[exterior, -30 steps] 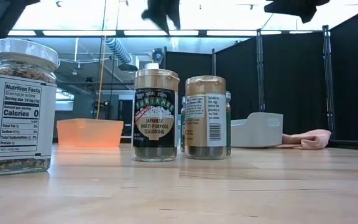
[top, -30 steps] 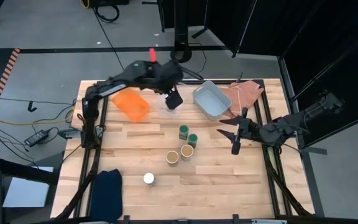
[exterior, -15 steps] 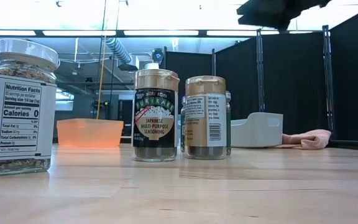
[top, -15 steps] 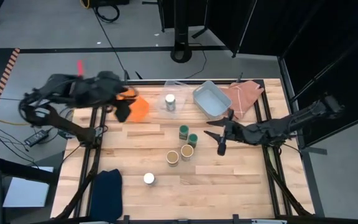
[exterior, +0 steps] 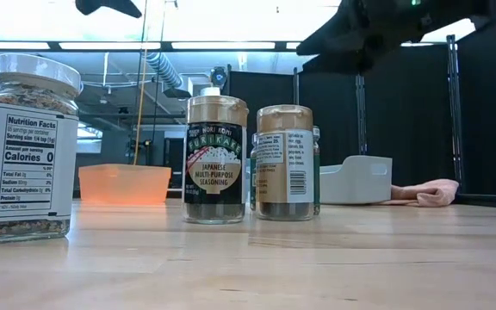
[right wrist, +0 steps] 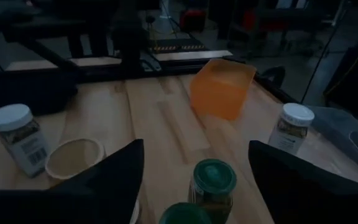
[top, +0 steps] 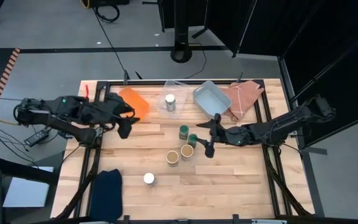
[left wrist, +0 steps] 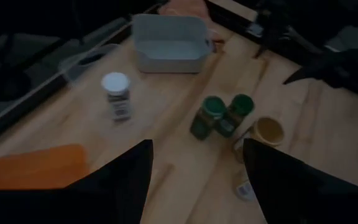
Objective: Sort spices by type
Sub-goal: Put the right green seasoning bottle into the gray bin
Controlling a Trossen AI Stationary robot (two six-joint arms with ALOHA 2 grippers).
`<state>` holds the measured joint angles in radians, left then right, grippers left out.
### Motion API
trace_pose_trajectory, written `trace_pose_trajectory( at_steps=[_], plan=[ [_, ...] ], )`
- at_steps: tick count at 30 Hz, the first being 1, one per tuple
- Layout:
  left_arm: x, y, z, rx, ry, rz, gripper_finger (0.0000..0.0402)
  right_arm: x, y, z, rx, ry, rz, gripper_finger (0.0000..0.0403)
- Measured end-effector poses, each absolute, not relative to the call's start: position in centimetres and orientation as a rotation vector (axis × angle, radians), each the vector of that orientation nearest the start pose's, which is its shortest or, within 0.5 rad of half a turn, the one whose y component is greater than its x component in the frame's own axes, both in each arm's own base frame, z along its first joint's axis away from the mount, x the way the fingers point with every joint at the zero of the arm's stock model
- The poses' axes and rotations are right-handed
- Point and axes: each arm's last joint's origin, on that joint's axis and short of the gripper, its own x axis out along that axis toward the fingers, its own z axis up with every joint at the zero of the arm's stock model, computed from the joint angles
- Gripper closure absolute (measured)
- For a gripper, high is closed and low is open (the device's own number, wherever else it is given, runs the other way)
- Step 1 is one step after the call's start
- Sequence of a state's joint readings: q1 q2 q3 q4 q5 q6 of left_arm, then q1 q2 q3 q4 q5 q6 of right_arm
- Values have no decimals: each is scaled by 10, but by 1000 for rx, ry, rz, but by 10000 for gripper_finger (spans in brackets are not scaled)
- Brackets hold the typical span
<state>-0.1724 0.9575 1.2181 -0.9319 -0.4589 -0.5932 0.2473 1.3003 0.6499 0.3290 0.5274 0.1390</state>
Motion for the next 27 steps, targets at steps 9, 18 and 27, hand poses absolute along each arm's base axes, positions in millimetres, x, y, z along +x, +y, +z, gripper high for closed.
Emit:
trace_pose_trajectory(
  at_steps=[9,18,27],
  plan=[
    [182,-20,339,-368,515,424,147,278,50,196,64,383,-318,92],
    [187,-20,314,-394,530,439,147,286,46,176,66,450,-346,98],
    [188,-21,310,-406,528,443,147,293,45,152,119,518,-331,99]
  ],
)
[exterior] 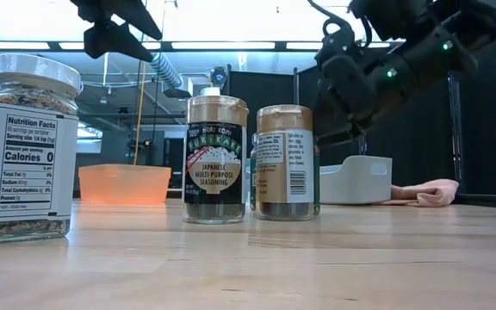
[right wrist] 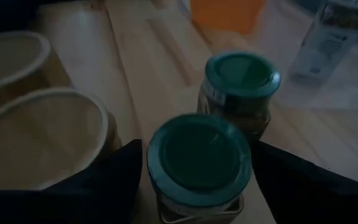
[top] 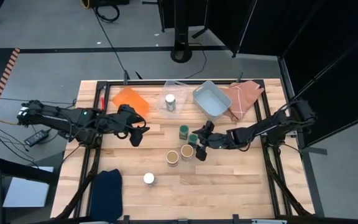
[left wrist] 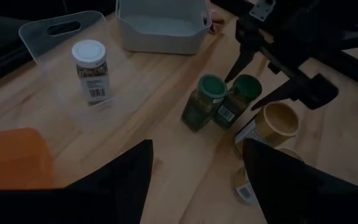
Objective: Sort spices by type
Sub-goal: Put the right green seasoning bottle into the gray bin
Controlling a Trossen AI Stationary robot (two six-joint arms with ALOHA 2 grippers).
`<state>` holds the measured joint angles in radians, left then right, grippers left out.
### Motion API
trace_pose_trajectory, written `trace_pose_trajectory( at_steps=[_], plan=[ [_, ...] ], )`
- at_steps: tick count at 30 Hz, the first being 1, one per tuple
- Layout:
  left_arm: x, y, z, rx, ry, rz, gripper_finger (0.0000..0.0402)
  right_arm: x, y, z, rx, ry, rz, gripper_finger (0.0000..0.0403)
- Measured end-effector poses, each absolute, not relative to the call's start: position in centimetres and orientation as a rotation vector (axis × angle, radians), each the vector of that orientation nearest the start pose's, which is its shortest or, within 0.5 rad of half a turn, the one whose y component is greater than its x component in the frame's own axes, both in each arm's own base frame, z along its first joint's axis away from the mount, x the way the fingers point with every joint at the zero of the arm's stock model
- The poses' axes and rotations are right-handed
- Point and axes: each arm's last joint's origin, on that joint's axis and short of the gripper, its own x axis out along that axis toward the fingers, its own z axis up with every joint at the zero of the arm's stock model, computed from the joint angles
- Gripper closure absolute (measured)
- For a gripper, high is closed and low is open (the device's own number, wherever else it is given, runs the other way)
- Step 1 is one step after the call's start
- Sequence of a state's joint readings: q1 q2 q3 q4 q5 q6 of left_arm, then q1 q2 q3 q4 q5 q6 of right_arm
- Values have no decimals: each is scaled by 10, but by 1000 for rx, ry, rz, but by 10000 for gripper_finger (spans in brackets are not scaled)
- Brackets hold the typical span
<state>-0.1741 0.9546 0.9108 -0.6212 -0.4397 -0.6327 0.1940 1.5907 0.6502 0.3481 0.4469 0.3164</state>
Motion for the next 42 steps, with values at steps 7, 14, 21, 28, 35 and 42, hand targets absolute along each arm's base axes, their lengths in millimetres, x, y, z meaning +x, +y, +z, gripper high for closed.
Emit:
trace_pose_trajectory(
  at_steps=[7,14,21,28,35,42],
  plan=[
    [188,-20,310,-406,523,447,147,297,44,146,122,513,-334,106],
    [188,-20,310,-403,521,453,147,297,40,142,162,536,-347,144],
    [188,-20,310,-403,521,453,147,296,39,141,173,557,-334,203],
    [188,-20,310,-402,520,456,147,297,39,142,197,545,-335,203],
    [188,-20,310,-402,520,457,147,296,39,155,238,478,-320,203],
    [188,-20,310,-399,519,461,147,290,33,183,263,381,-321,203]
  ],
)
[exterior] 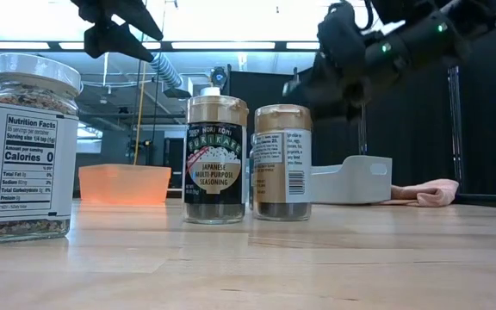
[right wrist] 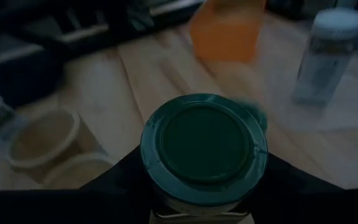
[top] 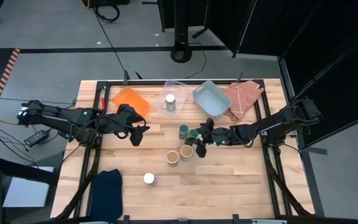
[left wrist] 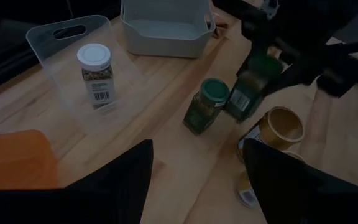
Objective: Sort spices by type
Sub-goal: Put the right green seasoning bottle into the gray bin
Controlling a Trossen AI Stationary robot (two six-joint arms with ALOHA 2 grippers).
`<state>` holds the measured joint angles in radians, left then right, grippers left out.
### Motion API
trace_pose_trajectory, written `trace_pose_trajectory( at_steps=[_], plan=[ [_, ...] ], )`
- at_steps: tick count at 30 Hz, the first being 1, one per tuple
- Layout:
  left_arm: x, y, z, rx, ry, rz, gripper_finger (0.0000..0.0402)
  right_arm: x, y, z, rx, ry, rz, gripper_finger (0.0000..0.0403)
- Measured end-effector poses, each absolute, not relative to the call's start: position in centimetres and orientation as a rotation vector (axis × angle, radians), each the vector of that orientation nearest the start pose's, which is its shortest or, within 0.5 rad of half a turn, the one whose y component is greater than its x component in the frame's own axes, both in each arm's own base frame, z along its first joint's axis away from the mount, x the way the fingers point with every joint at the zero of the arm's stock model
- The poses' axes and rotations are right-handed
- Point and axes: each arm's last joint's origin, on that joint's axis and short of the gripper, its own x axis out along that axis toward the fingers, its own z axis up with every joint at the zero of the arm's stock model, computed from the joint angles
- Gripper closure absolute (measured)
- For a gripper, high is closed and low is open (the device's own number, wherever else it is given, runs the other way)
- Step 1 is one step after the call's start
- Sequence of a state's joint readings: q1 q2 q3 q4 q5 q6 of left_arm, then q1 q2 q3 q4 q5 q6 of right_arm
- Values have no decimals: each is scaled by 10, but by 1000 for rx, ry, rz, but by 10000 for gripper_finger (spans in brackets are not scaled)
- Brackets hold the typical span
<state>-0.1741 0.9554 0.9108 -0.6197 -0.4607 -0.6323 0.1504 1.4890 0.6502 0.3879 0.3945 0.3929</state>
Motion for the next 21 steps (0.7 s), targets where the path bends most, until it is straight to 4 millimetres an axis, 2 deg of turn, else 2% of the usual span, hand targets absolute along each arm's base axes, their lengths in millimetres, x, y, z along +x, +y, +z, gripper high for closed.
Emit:
trace_pose_trajectory(
  at_steps=[9,13,21],
  plan=[
    [188,-19,310,-372,515,474,147,272,17,231,204,203,-425,203],
    [188,-19,311,-370,513,478,147,263,6,246,167,148,-488,203],
    [188,-19,311,-367,510,486,147,253,-18,251,97,173,-657,203]
  ],
)
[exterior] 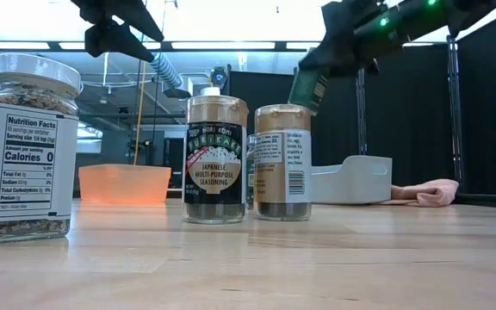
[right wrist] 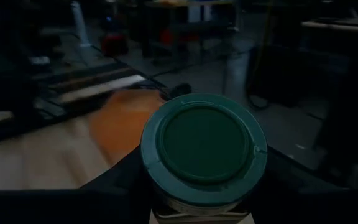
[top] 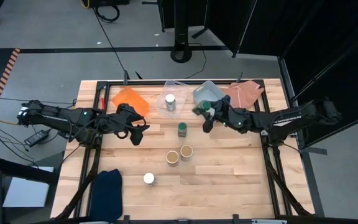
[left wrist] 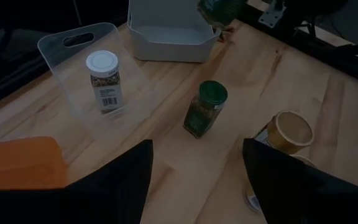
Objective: Sort spices by type
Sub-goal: Put the right green seasoning bottle into the gray bin
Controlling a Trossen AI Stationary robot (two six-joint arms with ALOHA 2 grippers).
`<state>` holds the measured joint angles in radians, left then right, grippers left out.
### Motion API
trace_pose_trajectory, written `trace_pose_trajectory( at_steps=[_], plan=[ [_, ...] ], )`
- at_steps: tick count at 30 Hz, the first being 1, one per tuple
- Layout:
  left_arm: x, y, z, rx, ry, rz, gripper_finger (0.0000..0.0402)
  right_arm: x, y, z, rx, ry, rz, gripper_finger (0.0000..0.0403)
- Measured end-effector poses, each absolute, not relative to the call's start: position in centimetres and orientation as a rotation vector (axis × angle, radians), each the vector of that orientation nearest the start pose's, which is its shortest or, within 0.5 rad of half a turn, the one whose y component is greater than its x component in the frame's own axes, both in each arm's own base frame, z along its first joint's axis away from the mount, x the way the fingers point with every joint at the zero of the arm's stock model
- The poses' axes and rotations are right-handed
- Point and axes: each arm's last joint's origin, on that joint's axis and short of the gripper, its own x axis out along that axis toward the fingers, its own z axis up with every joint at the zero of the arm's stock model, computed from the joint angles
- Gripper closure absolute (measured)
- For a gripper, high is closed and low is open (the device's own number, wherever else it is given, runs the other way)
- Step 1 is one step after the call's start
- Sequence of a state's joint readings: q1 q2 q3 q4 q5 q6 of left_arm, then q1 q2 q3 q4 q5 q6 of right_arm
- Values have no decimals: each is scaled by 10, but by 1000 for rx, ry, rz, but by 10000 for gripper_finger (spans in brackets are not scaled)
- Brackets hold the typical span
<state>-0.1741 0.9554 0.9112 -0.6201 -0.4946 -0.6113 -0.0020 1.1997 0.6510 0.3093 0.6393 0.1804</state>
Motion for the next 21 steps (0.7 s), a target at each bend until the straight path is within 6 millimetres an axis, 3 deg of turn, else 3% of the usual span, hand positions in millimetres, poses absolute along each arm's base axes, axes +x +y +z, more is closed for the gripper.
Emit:
trace_pose_trajectory(
  at_steps=[21],
  plan=[
    [187,-17,311,-346,488,538,147,229,-90,231,191,352,-976,203]
  ],
)
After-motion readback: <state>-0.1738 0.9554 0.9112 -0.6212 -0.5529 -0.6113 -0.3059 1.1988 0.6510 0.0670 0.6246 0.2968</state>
